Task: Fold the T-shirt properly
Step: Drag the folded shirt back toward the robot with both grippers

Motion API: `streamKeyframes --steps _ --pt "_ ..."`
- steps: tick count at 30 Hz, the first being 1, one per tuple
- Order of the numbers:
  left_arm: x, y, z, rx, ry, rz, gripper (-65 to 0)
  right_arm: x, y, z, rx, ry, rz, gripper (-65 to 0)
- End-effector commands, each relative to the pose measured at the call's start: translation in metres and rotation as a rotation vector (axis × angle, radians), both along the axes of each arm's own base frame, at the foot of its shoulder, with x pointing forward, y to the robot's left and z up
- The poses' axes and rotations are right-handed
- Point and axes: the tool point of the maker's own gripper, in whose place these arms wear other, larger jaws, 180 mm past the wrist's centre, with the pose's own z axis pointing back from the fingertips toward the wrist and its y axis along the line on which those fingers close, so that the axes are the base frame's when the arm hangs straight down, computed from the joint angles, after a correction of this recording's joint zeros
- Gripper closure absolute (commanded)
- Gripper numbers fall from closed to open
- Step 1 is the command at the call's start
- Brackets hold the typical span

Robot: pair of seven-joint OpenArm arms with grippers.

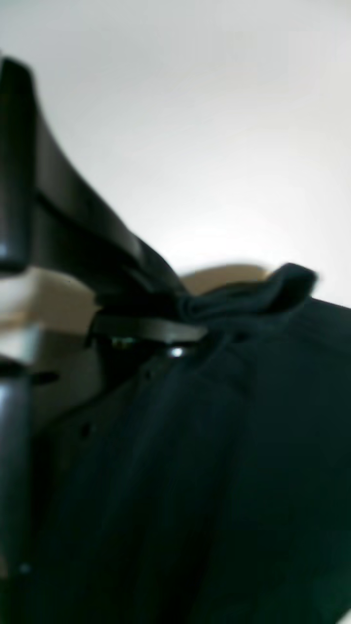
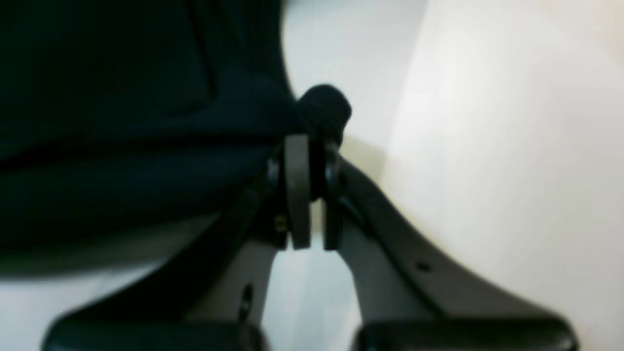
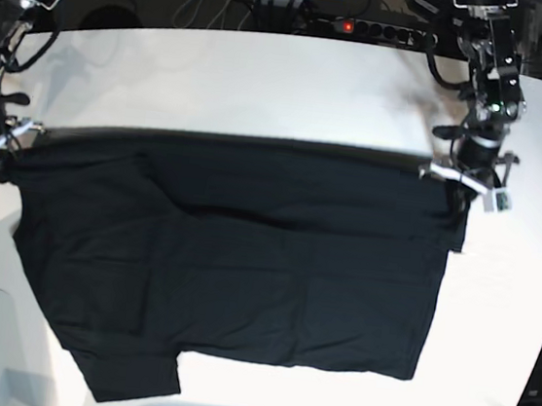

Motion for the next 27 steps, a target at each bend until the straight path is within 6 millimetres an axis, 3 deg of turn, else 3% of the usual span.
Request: streamKeyframes --steps 1,7,13,15,18,20,27 --pt "0.009 0.005 0.019 0.024 -0.062 0.001 -0.4 0.014 -0.008 0.026 -0.038 -0.055 0.01 0.0" --pt "0.044 0.008 0.059 0.053 -0.176 -0.009 -0.4 0.065 -0.011 0.075 -0.051 -0.123 -0.011 0.0" --pt "0.072 0.01 0.08 0.046 -0.165 -0.027 -0.4 0.111 0.0 0.119 -0.075 -0.161 0.026 0.0" --pt "0.073 0.014 0.084 0.041 -0.157 -0.015 -0.4 0.117 0.003 0.125 -0.083 -0.161 0.036 0.0" --pt "0.069 0.021 0.082 0.032 -0.137 0.007 -0.4 0.116 0.002 0.126 -0.084 -0.16 0.031 0.0" --pt "0.066 0.027 0.08 0.031 -0.123 0.021 -0.4 0.107 0.001 0.113 -0.083 -0.129 0.031 0.0" --pt "0.02 0.037 0.048 0.006 -0.026 0.088 -0.4 0.053 -0.002 0.075 -0.128 -0.025 0.027 0.0"
